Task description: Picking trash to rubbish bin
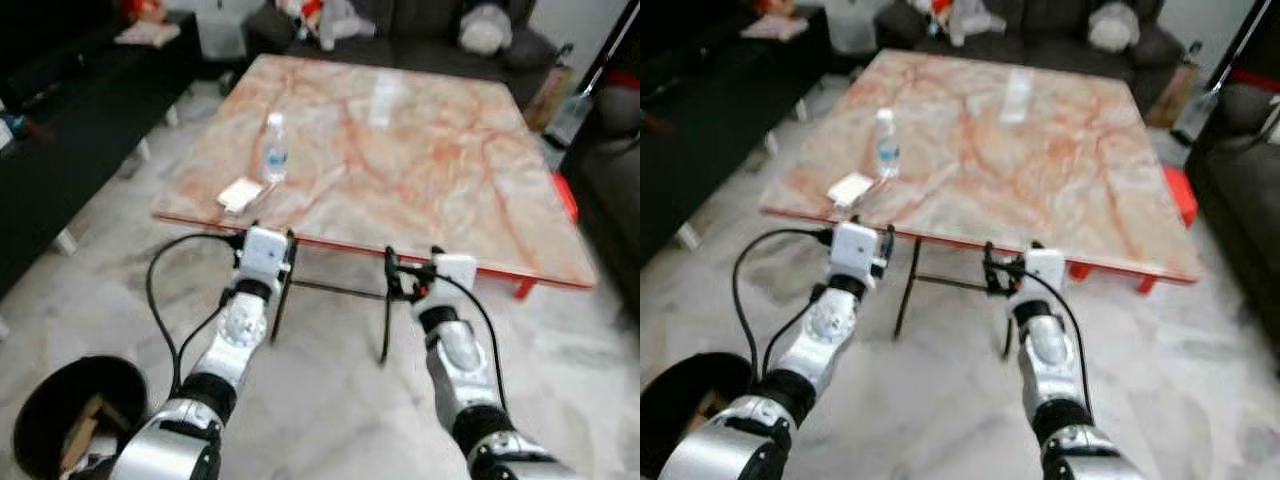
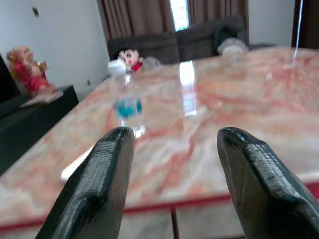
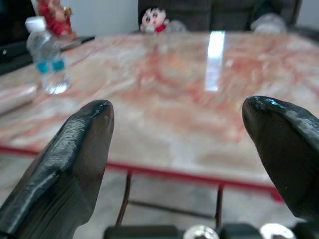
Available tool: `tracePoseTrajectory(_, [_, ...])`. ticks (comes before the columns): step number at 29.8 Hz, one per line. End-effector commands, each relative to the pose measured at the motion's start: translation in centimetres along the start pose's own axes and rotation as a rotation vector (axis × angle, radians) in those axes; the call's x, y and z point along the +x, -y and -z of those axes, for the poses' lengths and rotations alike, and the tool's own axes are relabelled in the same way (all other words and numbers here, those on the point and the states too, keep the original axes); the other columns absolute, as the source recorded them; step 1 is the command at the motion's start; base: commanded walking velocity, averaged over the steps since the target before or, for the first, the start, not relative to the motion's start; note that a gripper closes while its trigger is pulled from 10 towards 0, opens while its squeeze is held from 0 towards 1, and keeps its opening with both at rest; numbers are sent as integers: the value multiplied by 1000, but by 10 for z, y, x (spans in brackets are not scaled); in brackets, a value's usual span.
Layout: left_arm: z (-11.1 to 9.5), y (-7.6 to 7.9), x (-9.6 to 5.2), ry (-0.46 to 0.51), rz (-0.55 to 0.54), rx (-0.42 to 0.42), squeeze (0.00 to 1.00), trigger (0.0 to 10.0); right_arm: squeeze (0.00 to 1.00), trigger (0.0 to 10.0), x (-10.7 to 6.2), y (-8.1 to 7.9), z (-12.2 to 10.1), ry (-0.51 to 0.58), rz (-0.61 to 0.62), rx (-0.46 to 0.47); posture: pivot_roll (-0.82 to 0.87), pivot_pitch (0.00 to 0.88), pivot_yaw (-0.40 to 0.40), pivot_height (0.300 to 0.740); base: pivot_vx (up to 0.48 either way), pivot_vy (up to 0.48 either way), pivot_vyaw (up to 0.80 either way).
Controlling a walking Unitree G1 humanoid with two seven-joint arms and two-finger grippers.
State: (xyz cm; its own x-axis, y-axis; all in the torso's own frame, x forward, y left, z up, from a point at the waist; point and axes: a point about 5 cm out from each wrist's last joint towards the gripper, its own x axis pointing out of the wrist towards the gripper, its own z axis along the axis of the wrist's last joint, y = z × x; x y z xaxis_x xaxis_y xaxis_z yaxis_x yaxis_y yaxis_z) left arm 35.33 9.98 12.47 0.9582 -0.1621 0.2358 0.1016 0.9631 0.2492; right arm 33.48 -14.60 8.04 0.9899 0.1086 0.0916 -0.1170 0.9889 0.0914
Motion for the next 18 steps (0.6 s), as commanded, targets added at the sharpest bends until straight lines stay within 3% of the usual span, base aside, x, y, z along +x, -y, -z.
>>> tracePoseTrajectory(1, [0, -8, 1, 7, -12, 26, 0, 10000, 0, 10000, 4, -10, -4, 24, -23, 14, 102, 39, -106, 740, 446, 0, 0])
tracePoseTrajectory(15, [-2, -10, 2, 18, -16, 42, 0, 10000, 0, 10000, 5, -11, -5, 22, -27, 14, 107, 68, -107, 740, 444, 0, 0])
tracePoseTrajectory(18, [-3, -11, 2, 23, -20, 46, 0, 10000, 0, 10000, 5, -14, -4, 14, -40, 3, 107, 68, -107, 740, 446, 0, 748])
